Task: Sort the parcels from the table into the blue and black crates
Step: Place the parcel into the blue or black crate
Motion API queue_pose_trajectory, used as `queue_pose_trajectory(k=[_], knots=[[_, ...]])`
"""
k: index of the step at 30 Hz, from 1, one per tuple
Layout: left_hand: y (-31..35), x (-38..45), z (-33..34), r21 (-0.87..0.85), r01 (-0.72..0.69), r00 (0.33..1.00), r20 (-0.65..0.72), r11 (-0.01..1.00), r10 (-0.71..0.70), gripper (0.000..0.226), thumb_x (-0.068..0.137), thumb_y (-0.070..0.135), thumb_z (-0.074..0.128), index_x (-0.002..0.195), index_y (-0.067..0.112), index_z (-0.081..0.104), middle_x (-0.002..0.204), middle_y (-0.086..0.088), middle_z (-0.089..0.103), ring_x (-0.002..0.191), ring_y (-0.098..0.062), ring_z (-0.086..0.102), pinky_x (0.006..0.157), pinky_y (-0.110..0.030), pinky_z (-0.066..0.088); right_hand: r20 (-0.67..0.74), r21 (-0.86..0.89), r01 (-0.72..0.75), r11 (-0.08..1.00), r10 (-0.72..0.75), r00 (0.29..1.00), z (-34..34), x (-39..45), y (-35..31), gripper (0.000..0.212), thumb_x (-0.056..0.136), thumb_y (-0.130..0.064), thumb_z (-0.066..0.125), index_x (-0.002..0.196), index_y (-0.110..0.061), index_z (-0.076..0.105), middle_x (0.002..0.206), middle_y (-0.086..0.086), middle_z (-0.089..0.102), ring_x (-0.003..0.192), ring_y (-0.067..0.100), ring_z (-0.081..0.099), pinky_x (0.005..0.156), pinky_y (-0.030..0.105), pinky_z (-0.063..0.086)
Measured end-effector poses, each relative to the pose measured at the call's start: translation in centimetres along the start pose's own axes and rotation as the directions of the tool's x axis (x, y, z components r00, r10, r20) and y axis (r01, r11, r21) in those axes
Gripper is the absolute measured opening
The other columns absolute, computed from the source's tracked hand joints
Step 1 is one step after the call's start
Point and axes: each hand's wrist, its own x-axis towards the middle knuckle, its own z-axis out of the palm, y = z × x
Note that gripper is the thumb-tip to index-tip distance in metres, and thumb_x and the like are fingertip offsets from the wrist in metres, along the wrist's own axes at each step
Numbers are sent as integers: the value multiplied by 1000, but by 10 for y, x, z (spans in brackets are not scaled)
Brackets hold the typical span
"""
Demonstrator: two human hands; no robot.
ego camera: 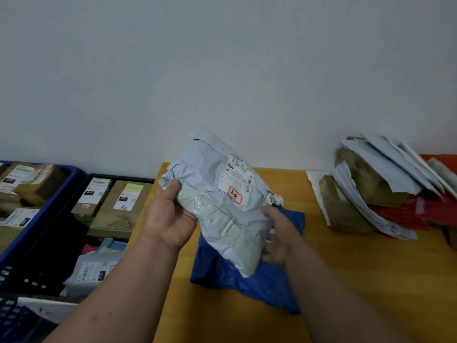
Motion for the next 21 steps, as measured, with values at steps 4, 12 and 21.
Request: queue_pose_trajectory(k=[4,12,21], knots=[[3,-3,-10,3,18,999,-46,1000,-18,36,101,18,45,133,8,57,125,-15,65,119,-32,61,109,-51,39,127,102,15,995,-28,991,3,6,4,39,93,-25,60,121,2,65,118,23,68,109,36,65,95,47,51],[5,-3,-28,421,-132,929,-262,898,260,24,86,19,69,109,14,64,113,-8,67,102,-26,65,82,-38,55,-116,48,422,905,-415,902,1,21,-7,31,88,-4,67,114,-21,66,112,6,71,104,31,67,90,57,54],[1,-5,-38,682,-128,877,-261,720,404,20,90,24,67,107,27,58,99,3,64,93,-18,63,78,-33,51,-160,-228,518,824,-557,815,5,18,-1,29,88,-7,67,110,-25,59,108,-4,66,106,23,61,99,47,50]])
